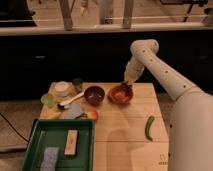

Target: Place grapes in red bowl

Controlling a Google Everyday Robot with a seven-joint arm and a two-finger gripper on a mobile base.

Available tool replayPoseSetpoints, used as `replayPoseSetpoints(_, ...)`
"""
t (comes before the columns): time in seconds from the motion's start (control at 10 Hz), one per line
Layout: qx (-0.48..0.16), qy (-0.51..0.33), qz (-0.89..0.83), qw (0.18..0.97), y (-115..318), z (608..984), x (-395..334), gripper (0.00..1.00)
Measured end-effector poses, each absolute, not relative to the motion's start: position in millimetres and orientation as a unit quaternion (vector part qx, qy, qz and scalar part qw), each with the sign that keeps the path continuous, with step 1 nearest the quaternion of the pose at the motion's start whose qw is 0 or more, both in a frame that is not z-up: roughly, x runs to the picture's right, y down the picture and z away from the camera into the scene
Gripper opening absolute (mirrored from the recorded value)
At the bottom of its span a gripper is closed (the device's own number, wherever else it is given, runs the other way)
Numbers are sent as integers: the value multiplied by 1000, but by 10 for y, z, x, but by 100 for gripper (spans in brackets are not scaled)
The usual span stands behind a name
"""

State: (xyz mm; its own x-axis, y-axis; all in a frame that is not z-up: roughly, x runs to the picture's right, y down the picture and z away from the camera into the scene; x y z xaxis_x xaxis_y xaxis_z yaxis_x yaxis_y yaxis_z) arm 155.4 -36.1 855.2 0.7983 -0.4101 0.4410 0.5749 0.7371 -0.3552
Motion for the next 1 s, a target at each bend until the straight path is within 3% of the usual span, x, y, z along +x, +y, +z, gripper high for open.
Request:
replayPoseSetpoints(0.1,-244,-171,-270,916,-361,8555,1553,80)
replayPoseSetpoints(1.0,-252,-178,-265,913,-395,8584,1588,80)
